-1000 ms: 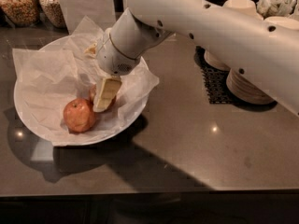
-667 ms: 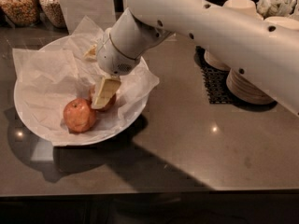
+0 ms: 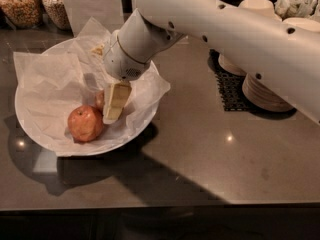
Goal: Pick apple from white bowl
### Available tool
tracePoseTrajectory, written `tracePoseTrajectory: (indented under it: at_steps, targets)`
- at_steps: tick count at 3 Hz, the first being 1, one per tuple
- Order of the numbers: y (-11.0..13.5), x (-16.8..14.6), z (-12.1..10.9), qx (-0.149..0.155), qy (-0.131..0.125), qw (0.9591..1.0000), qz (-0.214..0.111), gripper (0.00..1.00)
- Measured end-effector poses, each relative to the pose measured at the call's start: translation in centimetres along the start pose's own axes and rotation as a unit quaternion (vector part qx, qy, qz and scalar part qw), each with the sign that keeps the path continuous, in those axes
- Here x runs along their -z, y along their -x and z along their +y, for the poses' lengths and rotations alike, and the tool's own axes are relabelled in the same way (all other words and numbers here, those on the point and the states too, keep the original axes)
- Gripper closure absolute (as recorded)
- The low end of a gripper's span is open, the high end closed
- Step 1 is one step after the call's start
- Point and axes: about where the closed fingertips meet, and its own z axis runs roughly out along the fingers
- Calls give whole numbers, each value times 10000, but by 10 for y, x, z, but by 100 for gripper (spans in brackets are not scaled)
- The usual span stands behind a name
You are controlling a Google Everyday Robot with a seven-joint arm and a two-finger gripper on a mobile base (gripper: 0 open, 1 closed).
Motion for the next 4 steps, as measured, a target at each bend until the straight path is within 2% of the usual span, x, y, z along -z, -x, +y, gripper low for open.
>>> tracePoseTrajectory:
  at_steps: [1, 2, 3, 4]
  targets:
    - [0, 0, 0, 0, 0, 10000, 0, 25]
    - [0, 0, 0, 0, 0, 10000, 0, 32]
    - [0, 0, 0, 0, 0, 10000, 0, 33]
    - [0, 0, 0, -1, 0, 10000, 1, 24]
